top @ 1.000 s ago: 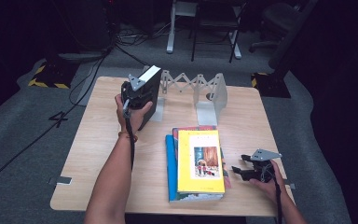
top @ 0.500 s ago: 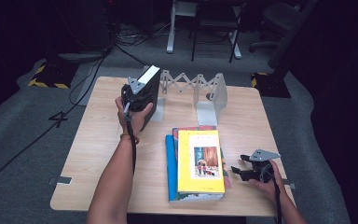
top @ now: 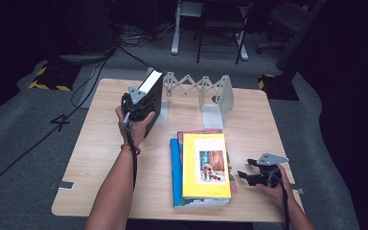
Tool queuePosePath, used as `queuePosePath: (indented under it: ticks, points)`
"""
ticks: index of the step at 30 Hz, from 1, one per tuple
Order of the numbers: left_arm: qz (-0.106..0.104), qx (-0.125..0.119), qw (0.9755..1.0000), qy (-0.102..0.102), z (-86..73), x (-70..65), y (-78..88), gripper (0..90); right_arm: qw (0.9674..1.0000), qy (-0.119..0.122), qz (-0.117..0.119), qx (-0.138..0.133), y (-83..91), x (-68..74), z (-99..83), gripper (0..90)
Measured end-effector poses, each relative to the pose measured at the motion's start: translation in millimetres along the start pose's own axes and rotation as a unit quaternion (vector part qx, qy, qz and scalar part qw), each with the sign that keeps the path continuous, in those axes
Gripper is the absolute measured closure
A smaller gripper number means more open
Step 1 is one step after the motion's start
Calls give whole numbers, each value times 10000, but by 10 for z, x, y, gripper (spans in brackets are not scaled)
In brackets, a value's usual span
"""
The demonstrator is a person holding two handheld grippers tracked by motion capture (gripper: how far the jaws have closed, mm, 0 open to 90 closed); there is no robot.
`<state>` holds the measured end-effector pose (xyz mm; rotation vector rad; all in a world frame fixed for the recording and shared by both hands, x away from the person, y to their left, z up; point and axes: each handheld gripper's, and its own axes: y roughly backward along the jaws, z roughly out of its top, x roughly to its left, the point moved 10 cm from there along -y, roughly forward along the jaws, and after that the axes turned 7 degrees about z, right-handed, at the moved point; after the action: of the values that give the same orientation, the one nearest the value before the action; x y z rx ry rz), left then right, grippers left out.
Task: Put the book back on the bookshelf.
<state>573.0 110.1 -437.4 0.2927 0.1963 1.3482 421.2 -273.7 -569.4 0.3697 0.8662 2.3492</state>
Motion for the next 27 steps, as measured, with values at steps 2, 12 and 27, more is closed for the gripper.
queuePosePath:
  ticks: [2, 12, 27]
  points:
    - [18, -7, 10000, 3, -20, 12, 14, 515, 10000, -3, -1, -2, 0, 0, 0, 307]
    - [-9, -11, 10000, -54, -104, 38, 79, 505, 10000, -21, 17, 1, -2, -3, -2, 306]
    - [-190, 6, 9998, 84, -294, 80, 139, 432, 10000, -61, 54, -13, -1, -5, -7, 304]
